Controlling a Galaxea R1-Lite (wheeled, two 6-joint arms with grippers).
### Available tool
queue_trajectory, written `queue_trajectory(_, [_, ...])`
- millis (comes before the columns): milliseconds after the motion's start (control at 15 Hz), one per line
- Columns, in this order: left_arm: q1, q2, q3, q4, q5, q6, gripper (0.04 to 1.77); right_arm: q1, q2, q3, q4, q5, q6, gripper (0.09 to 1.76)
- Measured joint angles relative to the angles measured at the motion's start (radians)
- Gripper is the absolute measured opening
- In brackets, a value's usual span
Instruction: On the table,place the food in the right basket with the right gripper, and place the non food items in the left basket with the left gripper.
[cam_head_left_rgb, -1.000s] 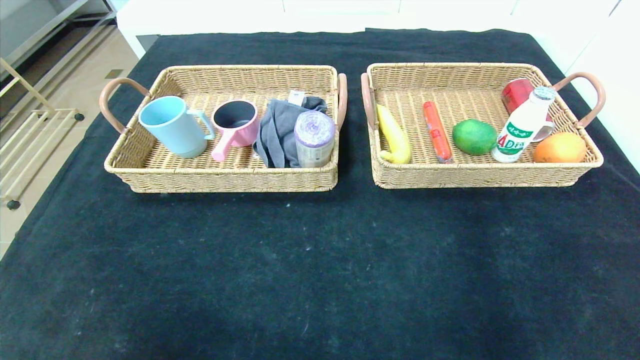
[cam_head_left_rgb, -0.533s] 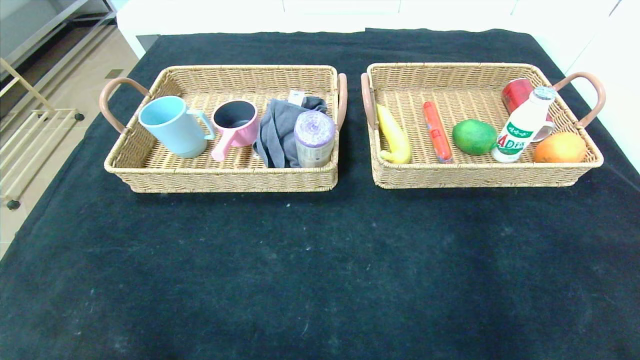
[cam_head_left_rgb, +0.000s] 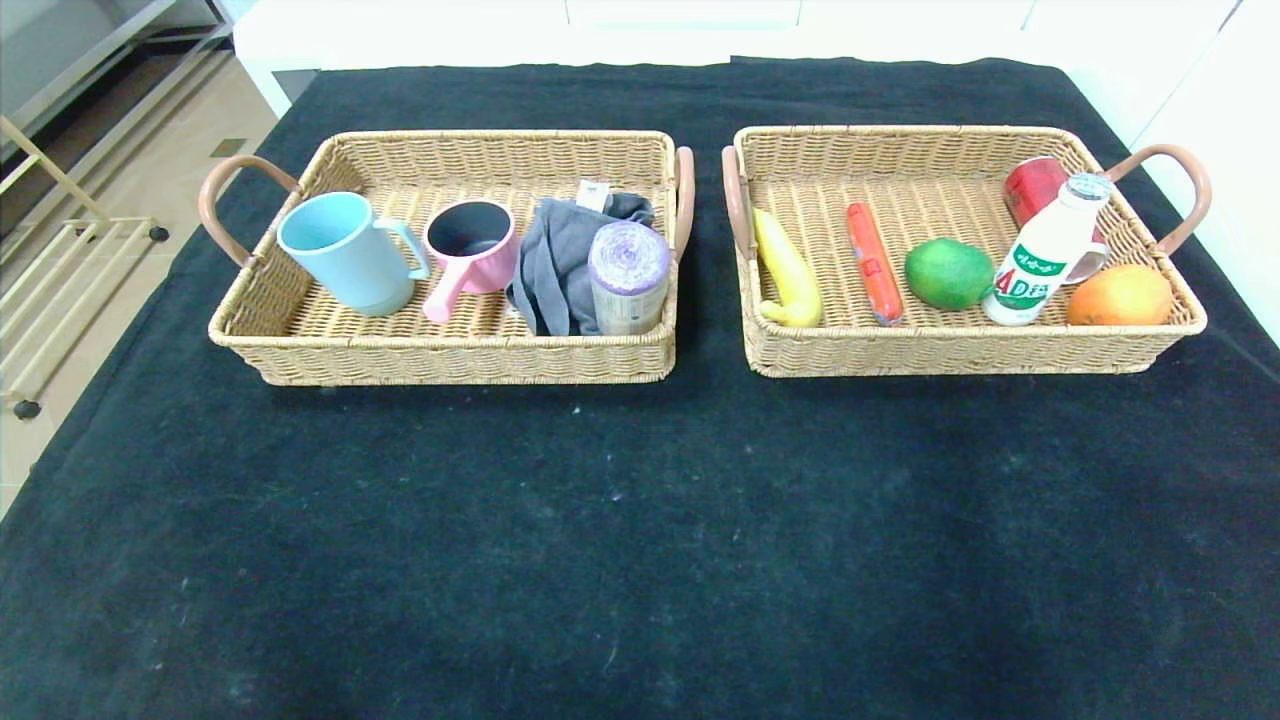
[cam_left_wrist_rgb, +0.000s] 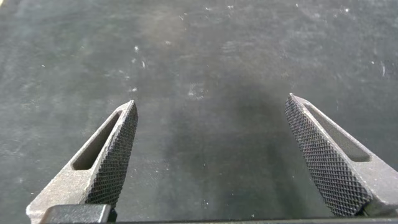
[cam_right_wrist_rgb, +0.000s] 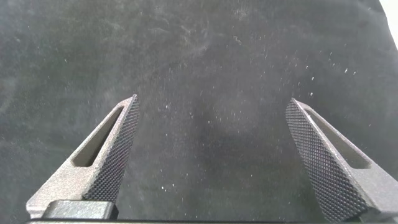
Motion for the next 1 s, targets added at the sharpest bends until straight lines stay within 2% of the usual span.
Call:
queue_trajectory(133, [0.001, 0.000, 0.003, 0.000, 0.026, 0.000, 1.72, 0.000, 0.000, 0.000, -0.013, 0.001, -0.001, 1.71])
queue_trajectory(400, [0.001, 0.000, 0.000, 0.049, 0.029, 0.002, 1.72, 0.000, 0.000, 0.008, -0.037, 0.004, 0.002, 1.71])
queue_trajectory(600, [0.001, 0.000, -0.004, 0.066, 0.021, 0.058, 1.72, 0.000, 0.000, 0.009, -0.036, 0.004, 0.002, 1.71])
queue_trajectory(1000, [0.001, 0.001, -0.004, 0.063, 0.025, 0.021, 1.72, 0.000, 0.000, 0.009, -0.036, 0.004, 0.001, 1.71])
